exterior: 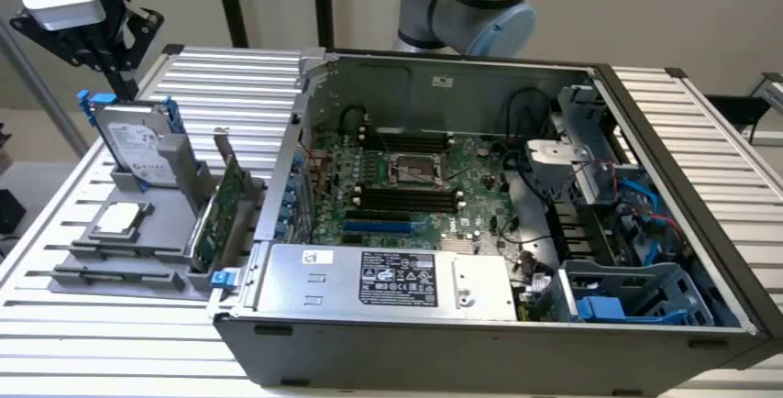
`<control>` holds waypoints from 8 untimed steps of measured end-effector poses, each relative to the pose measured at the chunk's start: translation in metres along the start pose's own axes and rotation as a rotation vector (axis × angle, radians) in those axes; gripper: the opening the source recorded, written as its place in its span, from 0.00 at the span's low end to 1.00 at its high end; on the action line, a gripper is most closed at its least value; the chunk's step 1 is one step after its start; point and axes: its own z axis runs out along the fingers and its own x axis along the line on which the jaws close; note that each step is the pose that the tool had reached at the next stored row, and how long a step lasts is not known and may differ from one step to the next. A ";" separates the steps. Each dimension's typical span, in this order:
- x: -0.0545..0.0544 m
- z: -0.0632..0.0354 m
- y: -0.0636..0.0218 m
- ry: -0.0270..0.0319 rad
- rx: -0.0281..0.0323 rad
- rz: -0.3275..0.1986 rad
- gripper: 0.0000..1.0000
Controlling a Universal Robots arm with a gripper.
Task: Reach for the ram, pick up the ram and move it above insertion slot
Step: 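Reach for the ram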
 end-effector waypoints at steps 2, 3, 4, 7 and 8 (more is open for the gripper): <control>0.000 0.0000 0.0000 0.0000 0.0000 0.000 0.11; 0.000 0.0000 -0.0001 0.0001 0.0000 0.000 0.11; 0.000 -0.0002 -0.0005 0.0004 0.0002 0.000 0.11; 0.002 0.0003 -0.0057 0.0002 0.0000 0.000 0.11; 0.003 0.0006 -0.0088 0.0001 0.0000 0.000 0.11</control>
